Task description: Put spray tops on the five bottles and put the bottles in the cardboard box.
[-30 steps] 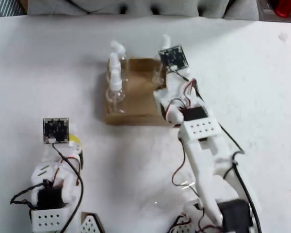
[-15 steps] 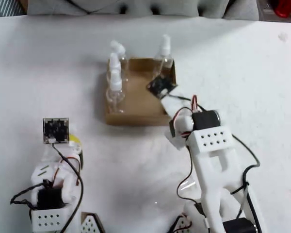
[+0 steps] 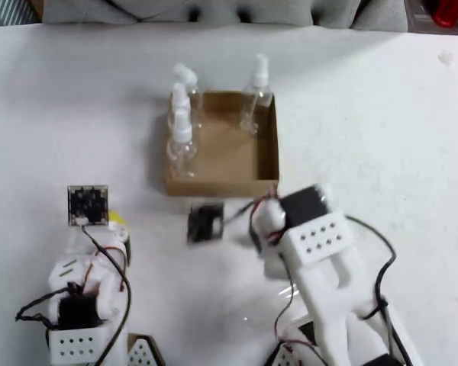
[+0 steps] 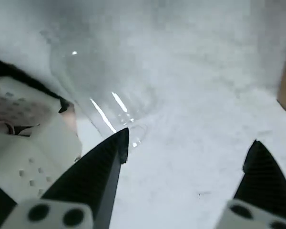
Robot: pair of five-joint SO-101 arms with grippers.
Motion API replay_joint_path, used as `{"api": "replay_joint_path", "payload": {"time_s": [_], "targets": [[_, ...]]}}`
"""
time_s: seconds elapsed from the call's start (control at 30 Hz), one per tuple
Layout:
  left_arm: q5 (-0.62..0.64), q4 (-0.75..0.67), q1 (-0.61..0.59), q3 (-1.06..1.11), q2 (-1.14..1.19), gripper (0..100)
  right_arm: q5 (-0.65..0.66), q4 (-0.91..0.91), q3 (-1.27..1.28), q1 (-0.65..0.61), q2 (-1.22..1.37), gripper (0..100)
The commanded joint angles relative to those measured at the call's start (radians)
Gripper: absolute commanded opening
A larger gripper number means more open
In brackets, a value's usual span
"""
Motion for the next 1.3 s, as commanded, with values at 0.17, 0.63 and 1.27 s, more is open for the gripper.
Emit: {"api": "replay_joint_path", "payload": {"time_s": [0.17,0.63,1.27], "targets": [[-0.063,-0.017,-0.013,-0.003,-0.015,2,0.15,0.033,0.296,-0.213,-0.222,33.3],[-0.072,-0.017,-0.013,-0.003,-0.015,2,0.124,-0.027,0.483,-0.486,-0.366,33.4],[-0.072,-0.017,-0.013,-0.003,-0.015,2,-0.011,-0.306,0.526,-0.484,0.033,33.4]]}}
